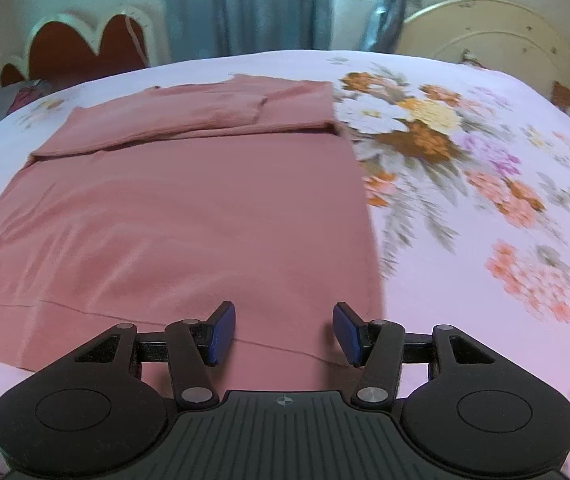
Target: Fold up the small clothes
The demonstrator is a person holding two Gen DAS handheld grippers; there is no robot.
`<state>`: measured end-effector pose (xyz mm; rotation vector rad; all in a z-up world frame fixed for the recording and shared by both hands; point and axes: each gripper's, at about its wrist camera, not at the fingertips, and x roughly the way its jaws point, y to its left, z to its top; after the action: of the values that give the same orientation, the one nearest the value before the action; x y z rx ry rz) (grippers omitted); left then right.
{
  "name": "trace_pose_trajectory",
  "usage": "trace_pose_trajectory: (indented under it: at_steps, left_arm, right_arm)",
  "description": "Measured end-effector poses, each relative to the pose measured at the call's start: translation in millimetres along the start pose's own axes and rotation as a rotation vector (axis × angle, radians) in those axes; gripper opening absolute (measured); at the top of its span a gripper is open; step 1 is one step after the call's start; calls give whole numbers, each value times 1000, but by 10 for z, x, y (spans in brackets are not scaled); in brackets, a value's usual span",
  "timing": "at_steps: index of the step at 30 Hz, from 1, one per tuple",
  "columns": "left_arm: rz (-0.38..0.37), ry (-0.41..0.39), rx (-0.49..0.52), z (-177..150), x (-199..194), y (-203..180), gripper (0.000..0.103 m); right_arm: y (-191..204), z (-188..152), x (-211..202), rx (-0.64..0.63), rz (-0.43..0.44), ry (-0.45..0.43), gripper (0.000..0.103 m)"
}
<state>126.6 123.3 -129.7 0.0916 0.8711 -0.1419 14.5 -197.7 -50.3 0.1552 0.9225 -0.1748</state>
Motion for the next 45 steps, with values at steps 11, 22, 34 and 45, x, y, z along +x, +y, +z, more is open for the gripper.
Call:
trace_pose_trajectory:
  at_steps: [11, 22, 34, 45]
  left_arm:
    - [-50, 50, -76, -201, -3, 70, 61]
    - [-202, 84, -149, -191, 9, 51, 5]
    - [-279, -129, -169, 554, -161, 147, 5]
    - [-262, -268, -163, 1507, 253, 18, 4]
  right_arm:
    - [-256, -260, 15, 106, 1, 63, 54]
    - [-159, -301, -11, 159, 122, 86, 19]
    - [-173, 287, -192, 137, 173, -67, 11]
    - [-208, 1399, 340, 140, 196, -210, 11]
